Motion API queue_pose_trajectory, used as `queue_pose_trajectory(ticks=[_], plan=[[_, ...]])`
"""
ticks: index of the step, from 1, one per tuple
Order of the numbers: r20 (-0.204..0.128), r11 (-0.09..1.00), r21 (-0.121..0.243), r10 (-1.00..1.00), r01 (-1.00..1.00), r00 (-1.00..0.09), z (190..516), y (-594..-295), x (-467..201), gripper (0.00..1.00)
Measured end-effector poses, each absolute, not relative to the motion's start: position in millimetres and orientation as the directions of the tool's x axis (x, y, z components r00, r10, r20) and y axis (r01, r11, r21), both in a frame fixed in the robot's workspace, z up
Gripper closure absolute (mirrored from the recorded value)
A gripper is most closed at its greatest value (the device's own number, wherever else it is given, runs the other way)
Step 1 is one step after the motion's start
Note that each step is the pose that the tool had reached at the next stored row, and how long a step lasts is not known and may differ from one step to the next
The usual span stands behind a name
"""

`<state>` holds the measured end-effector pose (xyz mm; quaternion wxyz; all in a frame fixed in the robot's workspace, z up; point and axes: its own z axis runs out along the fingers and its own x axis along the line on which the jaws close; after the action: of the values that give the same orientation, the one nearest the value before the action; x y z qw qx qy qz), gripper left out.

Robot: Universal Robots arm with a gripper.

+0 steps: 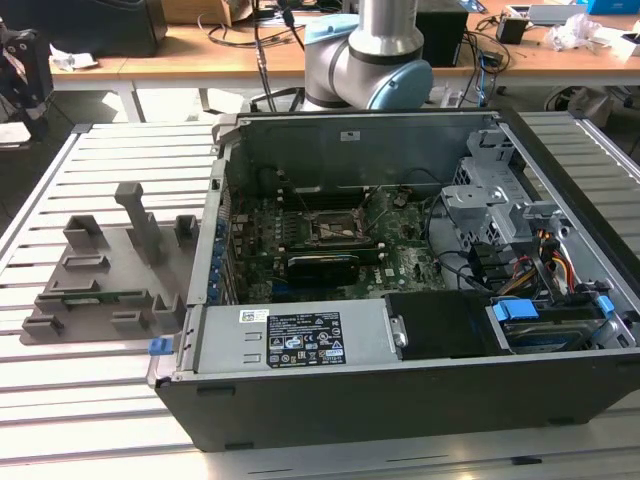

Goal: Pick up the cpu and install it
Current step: 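Pick up the cpu and move it towards the insertion slot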

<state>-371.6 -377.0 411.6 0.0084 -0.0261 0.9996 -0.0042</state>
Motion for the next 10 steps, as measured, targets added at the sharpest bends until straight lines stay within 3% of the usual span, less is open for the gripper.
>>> queue_pose_trajectory(ticks=[10], plan=[[-0.016,0.999,-0.009,-0.052,-0.052,-0.999,411.6,-377.0,-304.1,0.45]])
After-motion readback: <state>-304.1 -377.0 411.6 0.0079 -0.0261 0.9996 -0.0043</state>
